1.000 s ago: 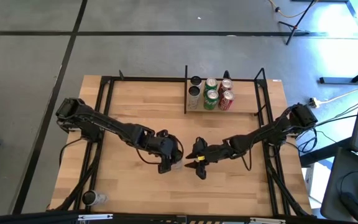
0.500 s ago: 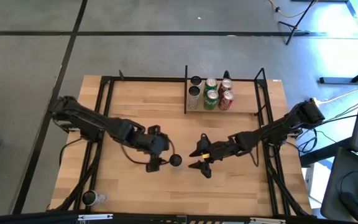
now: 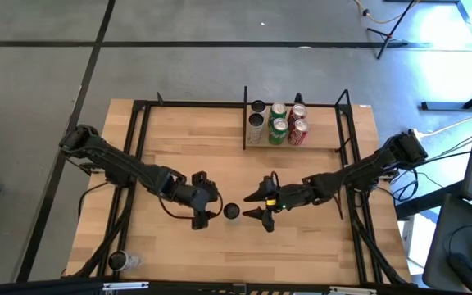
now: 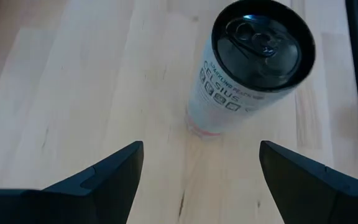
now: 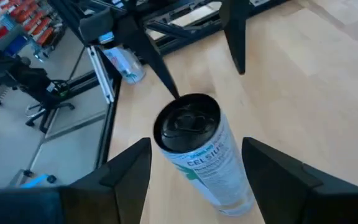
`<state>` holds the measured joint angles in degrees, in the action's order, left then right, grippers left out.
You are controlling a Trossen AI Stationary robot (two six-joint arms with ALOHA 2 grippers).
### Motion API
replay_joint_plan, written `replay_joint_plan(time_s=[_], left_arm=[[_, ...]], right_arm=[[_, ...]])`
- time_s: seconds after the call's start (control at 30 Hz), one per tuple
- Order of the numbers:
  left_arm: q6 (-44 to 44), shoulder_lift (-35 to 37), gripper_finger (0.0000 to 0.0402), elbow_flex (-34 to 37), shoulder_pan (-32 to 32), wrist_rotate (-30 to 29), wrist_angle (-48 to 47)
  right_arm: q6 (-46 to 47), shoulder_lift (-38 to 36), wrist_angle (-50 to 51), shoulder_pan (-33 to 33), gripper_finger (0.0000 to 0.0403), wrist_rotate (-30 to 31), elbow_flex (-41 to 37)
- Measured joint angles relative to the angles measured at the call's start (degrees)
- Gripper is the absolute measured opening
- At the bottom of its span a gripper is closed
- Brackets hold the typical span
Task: Place canned beverage on shelf
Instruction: Put the top white-pink soda can on the shelf
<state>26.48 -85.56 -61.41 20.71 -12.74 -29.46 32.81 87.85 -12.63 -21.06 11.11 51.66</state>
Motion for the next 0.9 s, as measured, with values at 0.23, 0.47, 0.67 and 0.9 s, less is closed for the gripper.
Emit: replay_joint_plan(time_s=[0.23, 0.47, 0.67, 0.9], left_arm=[[0.0, 0.0, 0.0307, 5.7, -0.2, -1.6, 12.0], [0.4, -0.4, 0.0307, 7.4, -0.2, -1.6, 15.4], [0.5, -0.4, 0.0307, 7.4, -0.2, -1.1, 15.4], [1.7, -0.4, 0.0307, 7.4, -0.2, -1.1, 15.5]], right_arm=[[-1.4, 4.4, 0.5, -2.4, 0.0239, 1.0, 0.0], [-1.7, 7.3, -0.7, -1.9, 0.0239, 3.9, 0.0], [-0.1, 7.3, -0.8, -0.1, 0.0239, 0.0, 0.0], [-0.3, 7.2, -0.7, 1.4, 0.0245, -2.5, 0.0]])
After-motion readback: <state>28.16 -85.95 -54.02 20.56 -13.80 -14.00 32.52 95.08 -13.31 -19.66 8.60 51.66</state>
